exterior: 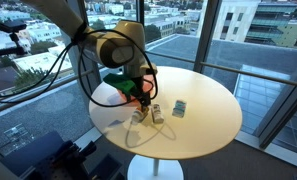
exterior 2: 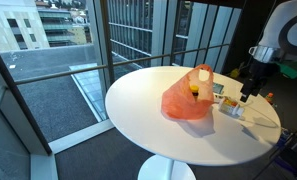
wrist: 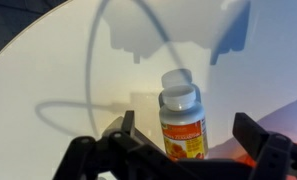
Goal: Put the white bottle into the carrier bag
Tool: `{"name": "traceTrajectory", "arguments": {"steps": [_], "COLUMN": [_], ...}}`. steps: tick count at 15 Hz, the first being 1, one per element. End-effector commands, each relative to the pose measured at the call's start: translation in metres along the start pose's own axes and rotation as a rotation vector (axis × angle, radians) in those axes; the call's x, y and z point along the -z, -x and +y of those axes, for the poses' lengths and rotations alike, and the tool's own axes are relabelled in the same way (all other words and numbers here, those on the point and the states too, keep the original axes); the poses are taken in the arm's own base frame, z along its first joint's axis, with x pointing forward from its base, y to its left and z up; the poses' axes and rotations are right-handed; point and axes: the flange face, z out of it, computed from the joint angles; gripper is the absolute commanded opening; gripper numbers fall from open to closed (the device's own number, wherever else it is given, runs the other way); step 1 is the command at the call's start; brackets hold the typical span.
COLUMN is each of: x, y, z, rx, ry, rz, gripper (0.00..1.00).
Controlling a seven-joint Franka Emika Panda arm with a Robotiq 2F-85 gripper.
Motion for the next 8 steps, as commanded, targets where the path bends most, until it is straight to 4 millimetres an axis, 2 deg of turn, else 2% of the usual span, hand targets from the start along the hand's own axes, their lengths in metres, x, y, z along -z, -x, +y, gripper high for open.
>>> {"name": "traceTrajectory", "arguments": {"steps": [1, 8], "x": [0.001, -0.014], "y": [-0.003, -0.016], "z": [-0.001, -0.002], "rx": [0.006, 0.008], "ry": [0.004, 0.006], "rz": [0.031, 0.064], "gripper": [1.0, 1.0]}}
